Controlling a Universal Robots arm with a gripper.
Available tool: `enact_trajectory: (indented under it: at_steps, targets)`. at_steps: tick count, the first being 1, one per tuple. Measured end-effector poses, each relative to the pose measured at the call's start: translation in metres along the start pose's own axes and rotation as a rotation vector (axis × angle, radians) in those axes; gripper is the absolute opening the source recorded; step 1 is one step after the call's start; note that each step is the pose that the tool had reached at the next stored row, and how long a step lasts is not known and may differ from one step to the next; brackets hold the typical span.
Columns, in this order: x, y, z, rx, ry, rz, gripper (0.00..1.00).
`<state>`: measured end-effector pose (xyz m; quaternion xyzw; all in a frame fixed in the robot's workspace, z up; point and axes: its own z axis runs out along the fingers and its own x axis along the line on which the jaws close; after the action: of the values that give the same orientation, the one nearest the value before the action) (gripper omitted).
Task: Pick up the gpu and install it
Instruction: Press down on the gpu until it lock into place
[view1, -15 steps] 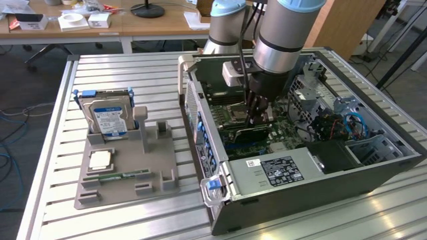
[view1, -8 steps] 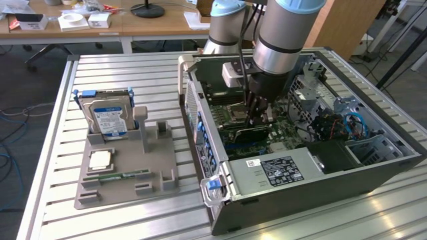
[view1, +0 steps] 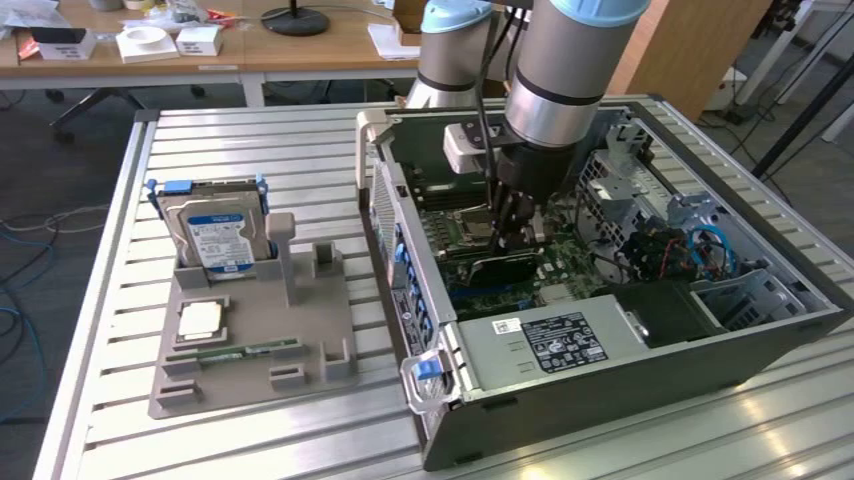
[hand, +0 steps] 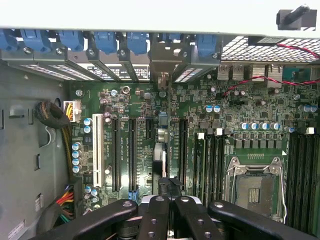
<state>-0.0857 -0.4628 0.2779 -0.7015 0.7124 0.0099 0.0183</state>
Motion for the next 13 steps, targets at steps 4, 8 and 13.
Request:
enact_trajectory:
  at_steps: [4, 8, 13]
  targets:
    - [-0.0021, 0.0001, 0.0002, 0.0, -0.0001, 0.0, 0.1]
    - [-0.0028, 0.0003, 0.0002, 0.0, 0.0, 0.0, 0.1]
    - [-0.0029, 0.0003, 0.0002, 0.0, 0.0, 0.0, 0.1]
